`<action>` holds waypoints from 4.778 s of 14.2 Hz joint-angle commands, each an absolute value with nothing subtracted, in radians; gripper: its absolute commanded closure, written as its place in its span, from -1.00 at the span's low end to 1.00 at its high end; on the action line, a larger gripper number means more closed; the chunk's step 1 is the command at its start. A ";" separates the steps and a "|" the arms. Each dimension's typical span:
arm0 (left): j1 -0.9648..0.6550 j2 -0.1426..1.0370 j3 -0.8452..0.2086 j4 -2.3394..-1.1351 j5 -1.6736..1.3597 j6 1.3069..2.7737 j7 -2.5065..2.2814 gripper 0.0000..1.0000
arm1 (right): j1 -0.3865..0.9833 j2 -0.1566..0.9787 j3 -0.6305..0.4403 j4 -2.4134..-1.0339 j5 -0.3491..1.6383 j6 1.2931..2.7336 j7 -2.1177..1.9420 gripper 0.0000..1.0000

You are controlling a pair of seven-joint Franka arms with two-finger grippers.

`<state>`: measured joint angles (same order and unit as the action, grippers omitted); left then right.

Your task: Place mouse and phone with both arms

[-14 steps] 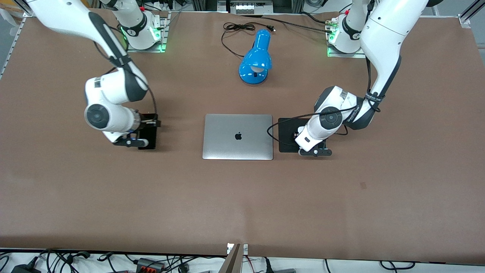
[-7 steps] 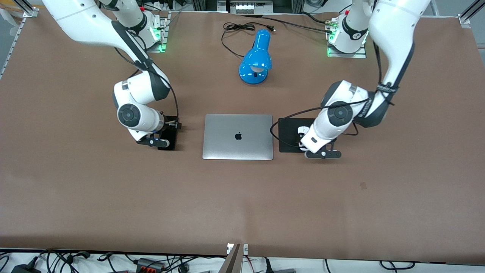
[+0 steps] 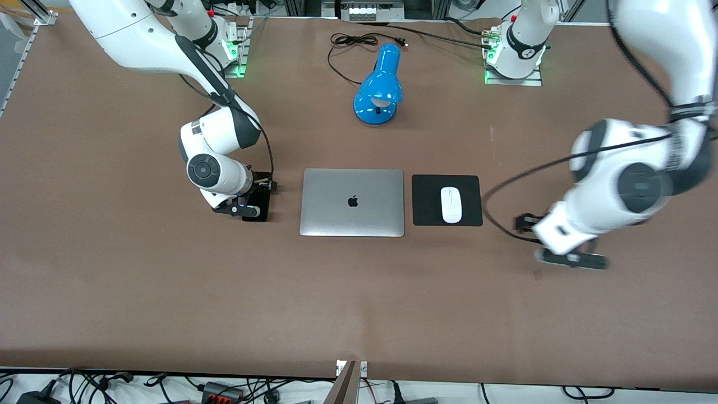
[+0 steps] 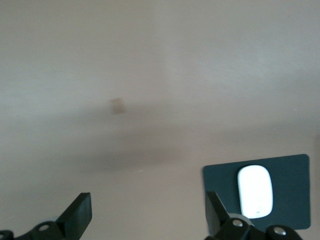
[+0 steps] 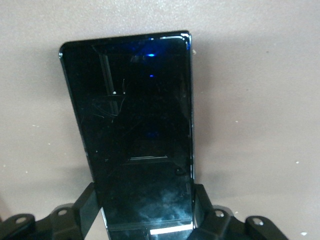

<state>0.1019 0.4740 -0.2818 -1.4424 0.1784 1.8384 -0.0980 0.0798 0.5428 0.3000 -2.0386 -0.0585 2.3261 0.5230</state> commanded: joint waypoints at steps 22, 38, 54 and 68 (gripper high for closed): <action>0.140 0.301 -0.285 -1.287 0.109 1.557 -0.121 -1.00 | -0.242 0.109 0.273 -1.674 0.009 1.536 0.285 -1.00; -0.021 -0.058 0.012 -1.741 -0.074 1.741 0.054 -1.00 | -0.264 -0.002 0.276 -1.669 0.006 1.681 0.321 -1.00; 0.017 0.029 -0.002 -1.672 -0.071 1.779 0.055 -1.00 | -0.028 0.026 0.011 -1.663 0.018 1.714 0.178 -1.00; 0.012 0.104 -0.003 -1.583 -0.072 1.819 0.055 -1.00 | -0.032 0.046 0.006 -1.652 0.015 1.684 0.160 -1.00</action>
